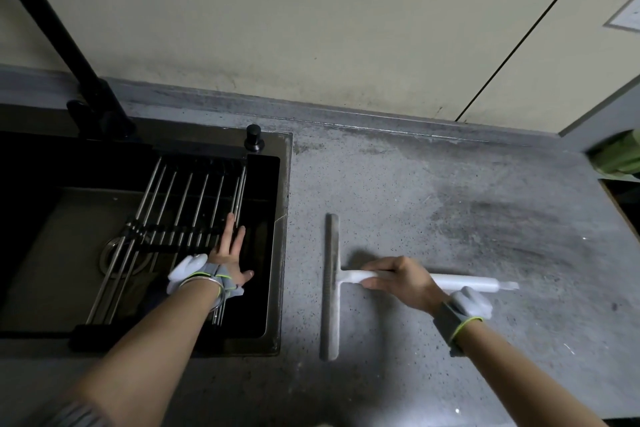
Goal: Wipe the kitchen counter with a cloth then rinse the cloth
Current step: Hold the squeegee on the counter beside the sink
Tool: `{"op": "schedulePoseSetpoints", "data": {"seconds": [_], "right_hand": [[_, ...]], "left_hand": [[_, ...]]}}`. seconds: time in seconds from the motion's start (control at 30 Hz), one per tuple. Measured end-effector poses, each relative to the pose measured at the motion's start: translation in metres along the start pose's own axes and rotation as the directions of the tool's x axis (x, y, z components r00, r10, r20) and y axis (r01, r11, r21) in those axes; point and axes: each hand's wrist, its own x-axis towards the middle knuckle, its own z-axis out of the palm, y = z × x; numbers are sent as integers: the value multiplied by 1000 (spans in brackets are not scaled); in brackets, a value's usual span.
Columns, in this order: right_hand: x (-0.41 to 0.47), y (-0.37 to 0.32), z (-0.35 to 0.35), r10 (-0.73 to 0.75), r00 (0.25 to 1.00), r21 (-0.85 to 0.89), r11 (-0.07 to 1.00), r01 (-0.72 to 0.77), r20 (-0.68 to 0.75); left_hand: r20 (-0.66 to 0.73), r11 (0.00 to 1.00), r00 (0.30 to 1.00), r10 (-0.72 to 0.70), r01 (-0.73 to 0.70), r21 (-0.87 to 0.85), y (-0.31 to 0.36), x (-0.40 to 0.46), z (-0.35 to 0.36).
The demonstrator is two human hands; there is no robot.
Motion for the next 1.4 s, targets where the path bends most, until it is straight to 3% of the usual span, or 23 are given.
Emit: {"op": "schedulePoseSetpoints", "data": {"seconds": [0.23, 0.33, 0.47, 0.77, 1.13, 1.4], "right_hand": [[13, -42, 35, -99, 995, -57, 993, 99, 5], [10, -47, 34, -99, 995, 6, 995, 99, 0], [-4, -29, 6, -38, 999, 88, 995, 41, -33], [-52, 39, -47, 73, 990, -31, 997, -78, -121], [-33, 19, -4, -9, 996, -78, 997, 2, -90], [2, -23, 31, -38, 998, 7, 999, 38, -46]], "left_hand": [[8, 1000, 1000, -1, 1, 8, -1, 2, 1], [16, 1000, 1000, -1, 1, 8, 0, 1, 0], [35, 1000, 999, -6, 7, -9, 0, 1, -3], [14, 1000, 1000, -3, 3, -9, -3, 3, 2], [13, 999, 1000, 7, -7, -38, -7, 7, 7], [10, 1000, 1000, -5, 5, -20, -5, 7, 6]]}}
